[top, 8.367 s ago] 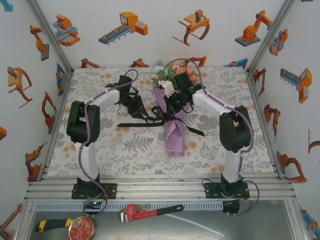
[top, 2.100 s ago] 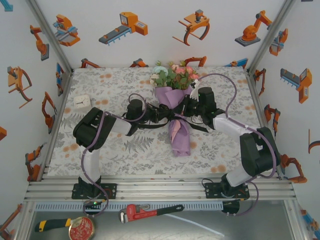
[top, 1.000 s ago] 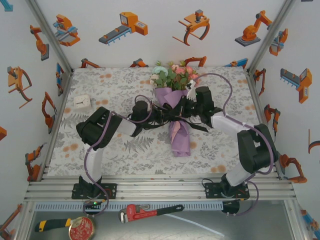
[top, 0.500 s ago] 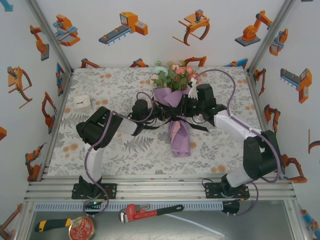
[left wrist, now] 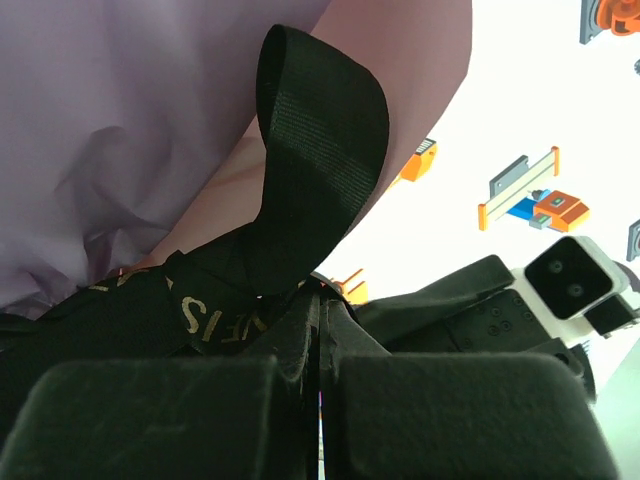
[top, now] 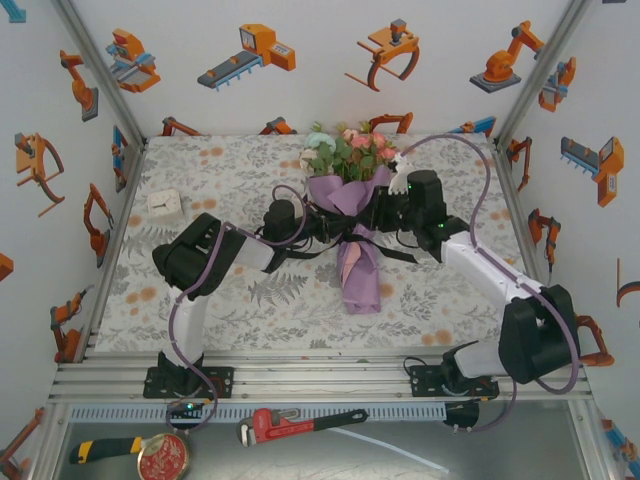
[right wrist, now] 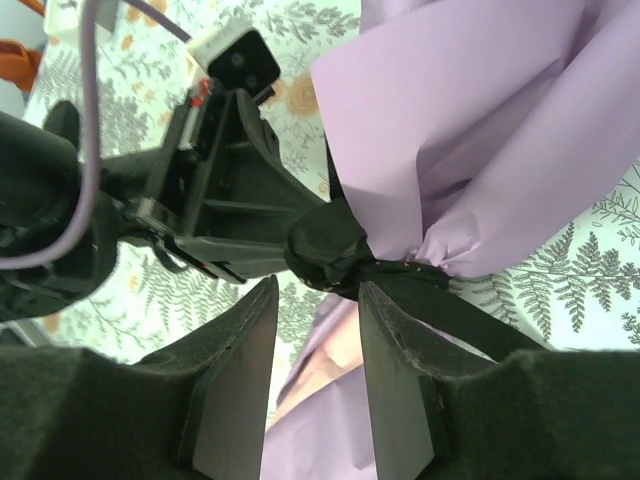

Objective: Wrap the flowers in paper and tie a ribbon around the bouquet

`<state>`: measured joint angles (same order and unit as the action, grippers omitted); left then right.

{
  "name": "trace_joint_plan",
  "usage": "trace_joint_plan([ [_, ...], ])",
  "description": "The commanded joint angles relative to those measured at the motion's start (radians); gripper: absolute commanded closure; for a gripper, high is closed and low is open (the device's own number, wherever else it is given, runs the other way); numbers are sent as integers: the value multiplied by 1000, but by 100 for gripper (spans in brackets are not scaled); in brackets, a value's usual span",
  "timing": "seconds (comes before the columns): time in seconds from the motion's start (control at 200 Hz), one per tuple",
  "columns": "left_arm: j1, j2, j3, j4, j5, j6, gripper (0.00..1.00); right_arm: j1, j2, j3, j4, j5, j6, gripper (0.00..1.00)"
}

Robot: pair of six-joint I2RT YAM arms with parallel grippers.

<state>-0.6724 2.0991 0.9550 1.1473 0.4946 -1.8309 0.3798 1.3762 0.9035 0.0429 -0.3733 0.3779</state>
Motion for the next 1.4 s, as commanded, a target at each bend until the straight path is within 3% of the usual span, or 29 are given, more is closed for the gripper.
trace_joint_plan([
  [0.0,7,4,-10,58,9,-11,100,-2,24,-66,173,-28,-80,60],
  [0.481,10,6,-9,56,5,-19,100,-1,158,-85,402,-81,-80,64],
  [0.641,12,8,-11,57,5,-22,100,-1,176,-89,427,-117,-95,72],
  [0.856,12,6,-10,58,2,-20,100,0,181,-104,456,-130,-84,100],
  [0.971,19,-4,-15,45,2,1,100,-1,158,-119,424,-98,-99,100],
  [1.217,41,-157,-32,-286,-15,307,76,-1,59,-183,327,-8,-138,100],
  [1.397,50,-279,-14,-570,-75,533,72,-1,25,-206,284,30,-161,100],
])
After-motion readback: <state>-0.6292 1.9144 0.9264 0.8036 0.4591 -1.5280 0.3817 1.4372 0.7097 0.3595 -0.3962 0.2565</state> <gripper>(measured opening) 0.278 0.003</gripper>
